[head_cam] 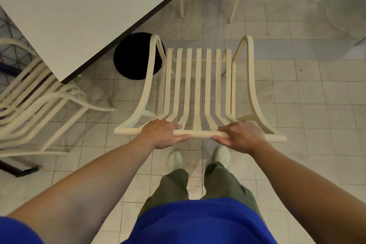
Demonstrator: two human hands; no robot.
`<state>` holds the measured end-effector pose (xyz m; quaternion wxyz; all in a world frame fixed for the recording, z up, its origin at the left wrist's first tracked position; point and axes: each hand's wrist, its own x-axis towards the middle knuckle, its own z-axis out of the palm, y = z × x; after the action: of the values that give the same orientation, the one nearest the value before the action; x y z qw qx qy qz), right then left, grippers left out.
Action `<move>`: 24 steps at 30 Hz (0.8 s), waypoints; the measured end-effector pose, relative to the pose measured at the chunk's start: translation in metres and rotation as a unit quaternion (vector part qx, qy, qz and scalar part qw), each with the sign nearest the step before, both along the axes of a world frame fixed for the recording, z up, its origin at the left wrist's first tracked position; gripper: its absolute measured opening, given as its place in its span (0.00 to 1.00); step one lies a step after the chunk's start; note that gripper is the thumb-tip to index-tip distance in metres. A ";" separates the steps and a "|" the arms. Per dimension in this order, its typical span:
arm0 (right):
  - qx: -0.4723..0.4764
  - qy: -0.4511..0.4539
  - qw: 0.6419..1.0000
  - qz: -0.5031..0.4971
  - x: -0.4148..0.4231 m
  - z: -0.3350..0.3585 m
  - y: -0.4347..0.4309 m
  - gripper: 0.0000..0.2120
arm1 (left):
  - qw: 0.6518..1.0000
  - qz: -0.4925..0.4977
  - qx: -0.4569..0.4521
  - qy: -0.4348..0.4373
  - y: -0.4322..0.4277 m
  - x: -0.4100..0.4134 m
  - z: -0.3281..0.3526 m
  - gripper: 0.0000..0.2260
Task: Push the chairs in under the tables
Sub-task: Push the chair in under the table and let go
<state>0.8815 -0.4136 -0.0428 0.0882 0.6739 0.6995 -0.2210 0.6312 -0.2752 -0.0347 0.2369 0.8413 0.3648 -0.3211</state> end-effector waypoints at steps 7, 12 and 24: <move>0.005 0.014 1.000 0.019 0.024 -0.006 0.002 0.41 | 0.999 0.038 0.004 0.006 -0.018 0.011 -0.003 0.40; 0.005 0.014 0.998 0.066 0.048 -0.009 0.009 0.44 | 0.997 0.079 0.008 0.000 -0.033 0.026 -0.005 0.37; -0.004 0.022 0.989 0.143 0.117 -0.014 0.033 0.44 | 0.989 0.141 0.035 -0.015 -0.061 0.077 -0.006 0.40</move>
<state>0.9984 -0.3810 -0.0569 0.1056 0.5614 0.7897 -0.2237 0.7086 -0.3357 -0.0412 0.2555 0.7941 0.4869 -0.2589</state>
